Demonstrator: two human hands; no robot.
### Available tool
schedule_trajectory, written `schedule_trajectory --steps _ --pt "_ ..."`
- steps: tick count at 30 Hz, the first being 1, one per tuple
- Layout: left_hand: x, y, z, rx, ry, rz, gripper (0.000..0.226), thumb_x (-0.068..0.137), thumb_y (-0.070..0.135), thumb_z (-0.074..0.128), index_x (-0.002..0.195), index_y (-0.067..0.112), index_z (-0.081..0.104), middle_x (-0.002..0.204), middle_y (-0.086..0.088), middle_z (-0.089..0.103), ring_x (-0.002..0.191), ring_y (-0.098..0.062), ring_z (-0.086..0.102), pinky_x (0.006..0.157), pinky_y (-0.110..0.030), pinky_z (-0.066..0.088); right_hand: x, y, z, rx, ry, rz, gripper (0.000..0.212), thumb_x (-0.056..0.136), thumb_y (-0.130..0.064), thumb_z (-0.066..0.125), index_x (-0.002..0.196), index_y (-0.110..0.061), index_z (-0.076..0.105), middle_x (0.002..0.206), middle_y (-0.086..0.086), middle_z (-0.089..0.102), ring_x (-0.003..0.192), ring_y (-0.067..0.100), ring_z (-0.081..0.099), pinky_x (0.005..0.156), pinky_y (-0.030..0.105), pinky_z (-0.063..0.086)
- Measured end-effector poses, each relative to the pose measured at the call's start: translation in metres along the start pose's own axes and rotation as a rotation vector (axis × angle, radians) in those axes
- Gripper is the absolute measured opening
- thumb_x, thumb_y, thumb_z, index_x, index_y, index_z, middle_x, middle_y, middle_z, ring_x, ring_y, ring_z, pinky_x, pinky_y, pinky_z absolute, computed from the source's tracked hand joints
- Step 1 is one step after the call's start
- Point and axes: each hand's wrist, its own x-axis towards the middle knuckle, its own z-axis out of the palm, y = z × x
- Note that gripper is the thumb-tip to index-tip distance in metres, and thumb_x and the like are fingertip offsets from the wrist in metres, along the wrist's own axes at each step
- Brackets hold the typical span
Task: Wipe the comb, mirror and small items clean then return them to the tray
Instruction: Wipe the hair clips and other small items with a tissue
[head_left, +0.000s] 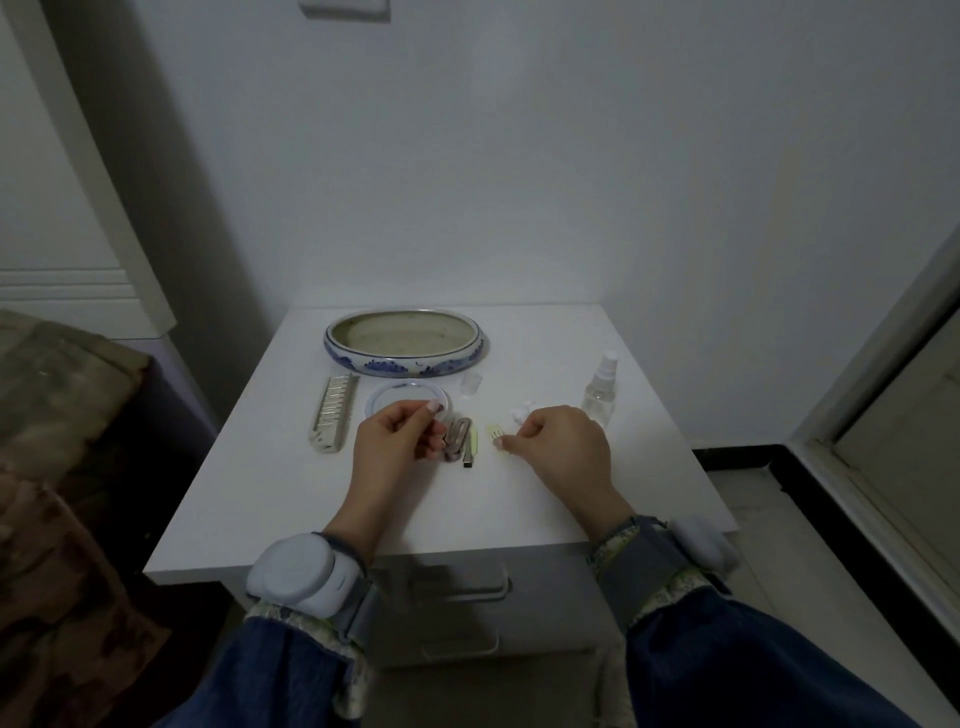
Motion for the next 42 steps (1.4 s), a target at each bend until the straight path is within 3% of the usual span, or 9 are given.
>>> schedule_trajectory --steps 3,12,17,22,28,33,35,38,42 --pt "0.0 -0.001 -0.001 0.01 -0.001 -0.003 0.015 0.09 0.009 0.058 0.077 0.01 0.065 0.059 -0.001 0.061 0.045 -0.004 0.053 0.049 -0.014 0.045 0.0 0.0 0.001 -0.006 0.013 -0.008 0.034 0.075 -0.037 0.073 0.052 -0.025 0.051 0.077 0.002 0.068 0.083 0.023 0.061 0.079 0.034 0.046" --pt "0.001 0.001 -0.003 0.087 0.006 0.046 0.013 0.09 0.012 0.059 0.08 0.016 0.064 0.06 0.004 0.062 0.046 0.0 0.05 0.048 -0.013 0.041 0.002 -0.002 0.003 0.046 0.057 -0.06 0.024 0.075 -0.037 0.072 0.069 -0.016 0.064 0.072 -0.003 0.059 0.084 0.022 0.059 0.079 0.035 0.046" --pt "0.003 0.003 -0.008 0.167 0.03 0.105 0.005 0.09 0.012 0.059 0.093 0.009 0.062 0.07 -0.002 0.061 0.044 0.001 0.049 0.046 -0.01 0.039 0.006 -0.006 0.005 0.234 0.166 -0.141 0.013 0.077 -0.022 0.072 0.078 -0.016 0.06 0.071 0.0 0.054 0.078 0.022 0.056 0.072 0.034 0.044" --pt "0.008 0.004 -0.015 0.219 0.056 0.146 0.01 0.088 0.014 0.062 0.096 0.009 0.062 0.068 -0.002 0.061 0.045 0.001 0.049 0.047 -0.01 0.039 0.011 -0.008 0.009 0.206 0.217 -0.228 0.012 0.082 -0.02 0.066 0.091 -0.012 0.065 0.083 0.0 0.061 0.081 0.013 0.047 0.067 0.021 0.03" --pt "0.009 0.001 -0.013 0.283 0.051 0.226 0.009 0.086 0.012 0.065 0.095 0.013 0.062 0.069 0.003 0.057 0.056 0.006 0.051 0.057 -0.008 0.042 0.003 0.001 0.007 0.202 0.539 -0.307 0.009 0.078 -0.012 0.066 0.084 -0.01 0.06 0.075 0.003 0.054 0.074 0.013 0.044 0.066 0.024 0.035" --pt "0.027 0.011 -0.002 0.475 -0.001 0.373 0.018 0.083 0.011 0.067 0.1 0.012 0.064 0.082 0.008 0.06 0.072 0.006 0.054 0.066 -0.003 0.039 0.002 0.002 0.001 0.215 0.762 -0.269 0.02 0.074 -0.011 0.068 0.083 -0.004 0.051 0.082 0.008 0.051 0.076 0.015 0.04 0.068 0.018 0.03" --pt "0.041 0.013 0.007 0.586 -0.061 0.404 0.024 0.082 0.011 0.068 0.106 0.012 0.065 0.095 -0.001 0.065 0.088 -0.008 0.06 0.069 -0.005 0.037 0.003 0.003 0.001 0.218 0.808 -0.251 0.024 0.073 -0.011 0.069 0.085 -0.002 0.051 0.085 0.011 0.052 0.078 0.019 0.043 0.07 0.021 0.033" --pt "0.06 0.008 0.016 0.812 -0.177 0.431 0.033 0.085 0.015 0.065 0.119 0.014 0.064 0.114 -0.013 0.062 0.107 -0.026 0.056 0.089 -0.021 0.038 0.003 0.004 0.003 0.225 0.858 -0.238 0.027 0.071 -0.012 0.069 0.088 -0.001 0.05 0.09 0.014 0.052 0.085 0.021 0.045 0.075 0.031 0.039" --pt "0.071 -0.001 0.025 1.221 -0.251 0.466 0.035 0.094 0.036 0.049 0.128 0.031 0.056 0.133 -0.006 0.051 0.124 -0.027 0.044 0.098 -0.038 0.031 0.003 0.004 0.008 0.204 0.859 -0.232 0.027 0.069 -0.013 0.068 0.087 -0.002 0.051 0.09 0.014 0.052 0.088 0.02 0.043 0.079 0.028 0.036"
